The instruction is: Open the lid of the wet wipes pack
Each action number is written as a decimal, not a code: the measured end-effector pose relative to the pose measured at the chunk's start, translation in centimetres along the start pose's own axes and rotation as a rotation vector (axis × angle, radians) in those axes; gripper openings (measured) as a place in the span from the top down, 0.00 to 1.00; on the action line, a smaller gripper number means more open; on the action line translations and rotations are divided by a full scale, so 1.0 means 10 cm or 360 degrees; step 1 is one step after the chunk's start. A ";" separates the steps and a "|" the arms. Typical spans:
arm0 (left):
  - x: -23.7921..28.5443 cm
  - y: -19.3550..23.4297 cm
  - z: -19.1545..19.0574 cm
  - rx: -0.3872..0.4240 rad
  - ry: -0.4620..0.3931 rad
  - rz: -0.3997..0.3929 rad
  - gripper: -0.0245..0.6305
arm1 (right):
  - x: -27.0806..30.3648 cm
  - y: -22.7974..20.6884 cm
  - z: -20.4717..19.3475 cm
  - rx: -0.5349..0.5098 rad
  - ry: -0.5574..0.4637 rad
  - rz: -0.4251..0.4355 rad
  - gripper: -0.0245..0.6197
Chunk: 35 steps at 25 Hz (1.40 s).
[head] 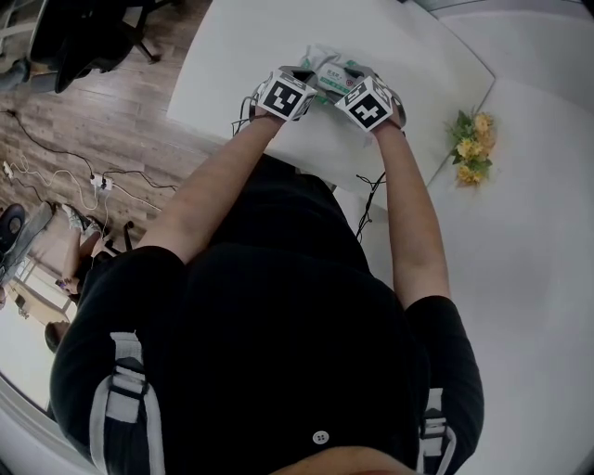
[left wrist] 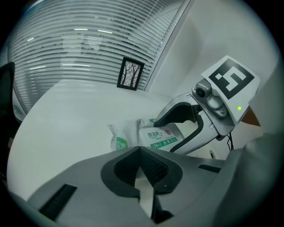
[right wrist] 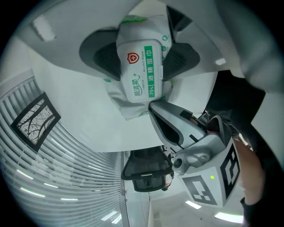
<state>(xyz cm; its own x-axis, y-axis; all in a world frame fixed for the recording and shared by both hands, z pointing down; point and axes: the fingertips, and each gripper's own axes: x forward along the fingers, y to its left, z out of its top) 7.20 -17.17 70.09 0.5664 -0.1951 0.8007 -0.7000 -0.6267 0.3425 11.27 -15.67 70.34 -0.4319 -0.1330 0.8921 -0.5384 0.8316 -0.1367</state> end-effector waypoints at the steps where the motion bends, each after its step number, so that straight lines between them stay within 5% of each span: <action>1: 0.02 -0.01 0.00 0.0000 -0.0011 -0.0008 0.95 | 0.00 0.00 0.00 0.0001 0.0005 0.0008 0.49; 35: -0.01 0.00 -0.01 0.0054 0.0013 -0.0011 0.95 | -0.10 -0.04 0.03 0.0103 -0.0007 0.0333 0.50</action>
<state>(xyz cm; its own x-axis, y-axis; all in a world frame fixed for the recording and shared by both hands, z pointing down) 7.09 -17.10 70.10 0.5677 -0.1847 0.8022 -0.6807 -0.6534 0.3313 11.67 -16.03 69.39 -0.5421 0.0363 0.8395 -0.4821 0.8049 -0.3461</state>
